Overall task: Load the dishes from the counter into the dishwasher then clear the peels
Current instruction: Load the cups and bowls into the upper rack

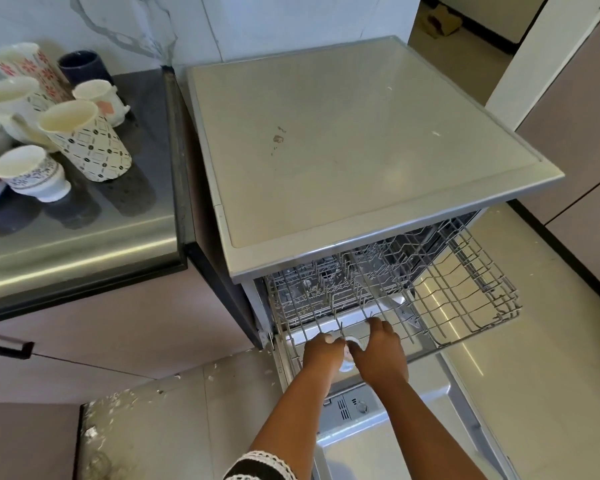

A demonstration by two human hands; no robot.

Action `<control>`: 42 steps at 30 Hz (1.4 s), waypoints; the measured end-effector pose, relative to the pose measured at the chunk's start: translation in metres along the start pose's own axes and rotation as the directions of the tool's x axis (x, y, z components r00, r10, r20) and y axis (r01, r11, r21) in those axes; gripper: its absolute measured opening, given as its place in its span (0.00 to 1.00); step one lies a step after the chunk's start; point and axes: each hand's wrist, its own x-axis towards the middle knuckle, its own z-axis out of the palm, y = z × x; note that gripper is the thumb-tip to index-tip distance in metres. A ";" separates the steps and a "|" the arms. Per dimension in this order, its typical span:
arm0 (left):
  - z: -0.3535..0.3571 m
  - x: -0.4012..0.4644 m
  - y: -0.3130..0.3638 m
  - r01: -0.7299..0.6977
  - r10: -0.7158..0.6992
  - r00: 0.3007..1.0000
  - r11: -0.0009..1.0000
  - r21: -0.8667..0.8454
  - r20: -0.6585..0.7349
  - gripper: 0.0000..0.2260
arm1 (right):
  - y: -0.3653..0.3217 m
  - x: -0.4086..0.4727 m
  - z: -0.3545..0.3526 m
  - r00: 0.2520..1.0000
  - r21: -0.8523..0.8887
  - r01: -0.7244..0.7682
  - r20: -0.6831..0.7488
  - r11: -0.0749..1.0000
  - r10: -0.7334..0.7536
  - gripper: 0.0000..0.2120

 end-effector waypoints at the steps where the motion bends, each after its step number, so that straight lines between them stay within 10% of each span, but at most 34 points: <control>1: -0.003 -0.008 0.006 -0.028 0.028 1.000 1.000 -0.013 -0.006 0.16 | -0.005 -0.004 -0.009 0.999 0.002 0.006 -0.053 1.000 -0.005 0.26; 12: -0.066 -0.100 0.078 -0.459 0.423 0.887 0.851 -0.256 -0.183 0.09 | -0.091 -0.029 -0.101 0.862 -0.006 0.290 -0.432 0.957 -0.264 0.19; 17: -0.110 -0.128 0.088 -0.730 0.636 0.618 0.683 -0.036 -0.462 0.10 | -0.140 -0.036 -0.124 0.784 -0.057 0.431 -0.470 0.901 -0.405 0.21; 28: -0.301 -0.115 0.102 -0.709 0.524 0.274 0.677 0.198 -0.806 0.11 | -0.312 -0.021 -0.121 0.677 -0.025 0.662 -0.408 0.749 -0.612 0.19; 42: -0.466 -0.050 0.073 -0.423 0.264 0.364 0.901 0.094 -0.893 0.14 | -0.469 -0.003 -0.037 0.675 0.114 0.737 -0.069 0.666 -0.735 0.20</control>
